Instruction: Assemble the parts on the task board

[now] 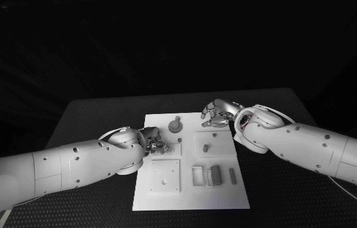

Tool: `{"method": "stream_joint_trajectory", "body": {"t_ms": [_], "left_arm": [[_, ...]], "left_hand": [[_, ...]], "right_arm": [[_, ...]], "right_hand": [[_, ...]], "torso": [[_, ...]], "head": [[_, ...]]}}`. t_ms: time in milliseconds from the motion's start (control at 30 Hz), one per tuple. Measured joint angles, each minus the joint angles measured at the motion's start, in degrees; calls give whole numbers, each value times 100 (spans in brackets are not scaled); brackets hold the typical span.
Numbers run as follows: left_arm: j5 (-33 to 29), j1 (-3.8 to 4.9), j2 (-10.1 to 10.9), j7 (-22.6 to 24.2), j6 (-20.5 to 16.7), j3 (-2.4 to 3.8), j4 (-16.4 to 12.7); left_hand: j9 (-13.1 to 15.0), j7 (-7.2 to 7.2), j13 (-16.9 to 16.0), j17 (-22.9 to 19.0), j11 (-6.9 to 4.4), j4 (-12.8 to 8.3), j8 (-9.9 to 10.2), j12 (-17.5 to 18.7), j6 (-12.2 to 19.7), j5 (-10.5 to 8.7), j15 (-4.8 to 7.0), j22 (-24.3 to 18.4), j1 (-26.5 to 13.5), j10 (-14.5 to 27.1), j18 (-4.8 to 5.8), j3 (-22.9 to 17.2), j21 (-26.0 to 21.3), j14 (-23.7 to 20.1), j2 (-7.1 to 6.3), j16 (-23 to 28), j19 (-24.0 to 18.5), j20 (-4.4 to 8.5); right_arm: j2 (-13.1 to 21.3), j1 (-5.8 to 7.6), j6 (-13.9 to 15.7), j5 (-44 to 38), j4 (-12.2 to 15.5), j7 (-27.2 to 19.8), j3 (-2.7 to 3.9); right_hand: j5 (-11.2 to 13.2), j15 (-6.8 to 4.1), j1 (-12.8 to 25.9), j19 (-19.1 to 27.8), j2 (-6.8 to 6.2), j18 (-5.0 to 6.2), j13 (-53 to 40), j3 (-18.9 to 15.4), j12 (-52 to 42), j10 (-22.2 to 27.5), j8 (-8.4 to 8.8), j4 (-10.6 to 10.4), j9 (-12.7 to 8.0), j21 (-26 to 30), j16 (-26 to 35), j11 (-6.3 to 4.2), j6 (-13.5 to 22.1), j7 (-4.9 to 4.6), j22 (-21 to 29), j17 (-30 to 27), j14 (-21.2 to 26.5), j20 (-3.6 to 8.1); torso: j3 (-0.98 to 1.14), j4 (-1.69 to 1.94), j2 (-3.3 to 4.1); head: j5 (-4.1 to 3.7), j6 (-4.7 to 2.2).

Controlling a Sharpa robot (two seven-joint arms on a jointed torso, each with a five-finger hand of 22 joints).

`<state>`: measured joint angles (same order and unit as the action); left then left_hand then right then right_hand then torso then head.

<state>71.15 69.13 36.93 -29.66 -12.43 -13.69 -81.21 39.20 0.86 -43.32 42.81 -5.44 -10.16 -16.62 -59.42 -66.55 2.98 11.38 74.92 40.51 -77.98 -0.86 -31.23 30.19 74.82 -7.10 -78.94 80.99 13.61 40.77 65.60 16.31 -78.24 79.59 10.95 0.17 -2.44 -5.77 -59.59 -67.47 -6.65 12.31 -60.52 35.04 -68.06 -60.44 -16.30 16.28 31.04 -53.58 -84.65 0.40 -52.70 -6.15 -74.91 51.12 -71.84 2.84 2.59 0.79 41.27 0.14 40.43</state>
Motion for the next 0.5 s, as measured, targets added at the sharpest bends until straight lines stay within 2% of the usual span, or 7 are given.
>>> {"method": "stream_joint_trajectory", "body": {"t_ms": [500], "left_arm": [[-23,-1,-4,0,-37,0,9]], "left_hand": [[5,1,0,-12,-19,15,0,0,1,1,-1,-1,-20,18,0,82,0,-3,24,0,0,0]], "right_arm": [[-3,0,-2,0,-4,1,0]], "right_hand": [[0,8,0,0,0,1,6,0,0,-1,0,0,0,0,0,1,0,0,0,0,-8,-1]], "torso": [[0,0,0]], "head": [[-9,-20]]}}
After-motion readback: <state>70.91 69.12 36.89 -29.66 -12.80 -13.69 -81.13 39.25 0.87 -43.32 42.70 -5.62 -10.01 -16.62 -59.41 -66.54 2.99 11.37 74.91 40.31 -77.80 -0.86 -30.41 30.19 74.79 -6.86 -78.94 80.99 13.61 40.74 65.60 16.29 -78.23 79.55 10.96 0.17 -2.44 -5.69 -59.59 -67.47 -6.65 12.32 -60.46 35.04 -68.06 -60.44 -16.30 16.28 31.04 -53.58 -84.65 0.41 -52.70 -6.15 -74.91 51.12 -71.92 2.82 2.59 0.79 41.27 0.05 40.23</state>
